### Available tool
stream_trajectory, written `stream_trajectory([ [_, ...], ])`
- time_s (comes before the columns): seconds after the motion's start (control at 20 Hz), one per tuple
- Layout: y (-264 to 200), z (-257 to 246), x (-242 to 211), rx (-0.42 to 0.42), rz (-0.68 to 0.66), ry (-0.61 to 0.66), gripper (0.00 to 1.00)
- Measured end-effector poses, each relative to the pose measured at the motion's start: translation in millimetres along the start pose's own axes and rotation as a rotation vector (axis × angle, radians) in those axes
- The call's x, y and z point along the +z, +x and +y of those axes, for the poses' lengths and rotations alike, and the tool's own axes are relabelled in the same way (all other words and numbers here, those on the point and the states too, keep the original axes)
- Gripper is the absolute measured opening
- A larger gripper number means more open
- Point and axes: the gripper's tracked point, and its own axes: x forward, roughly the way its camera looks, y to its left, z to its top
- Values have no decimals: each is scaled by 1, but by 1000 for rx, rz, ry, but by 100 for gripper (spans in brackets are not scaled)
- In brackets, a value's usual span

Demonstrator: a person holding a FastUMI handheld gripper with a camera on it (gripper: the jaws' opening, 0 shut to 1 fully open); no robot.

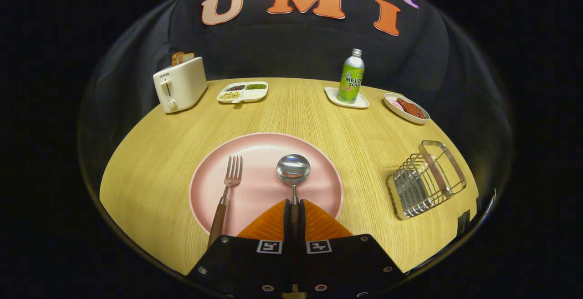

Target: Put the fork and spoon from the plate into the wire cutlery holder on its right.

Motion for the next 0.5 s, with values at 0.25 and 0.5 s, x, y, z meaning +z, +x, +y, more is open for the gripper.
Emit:
stream_trajectory([
  [0.25, -22, -26, 22, 30, 16, -8, 5],
  [0.5, -42, -65, 40, 33, 56, 5, 5],
])
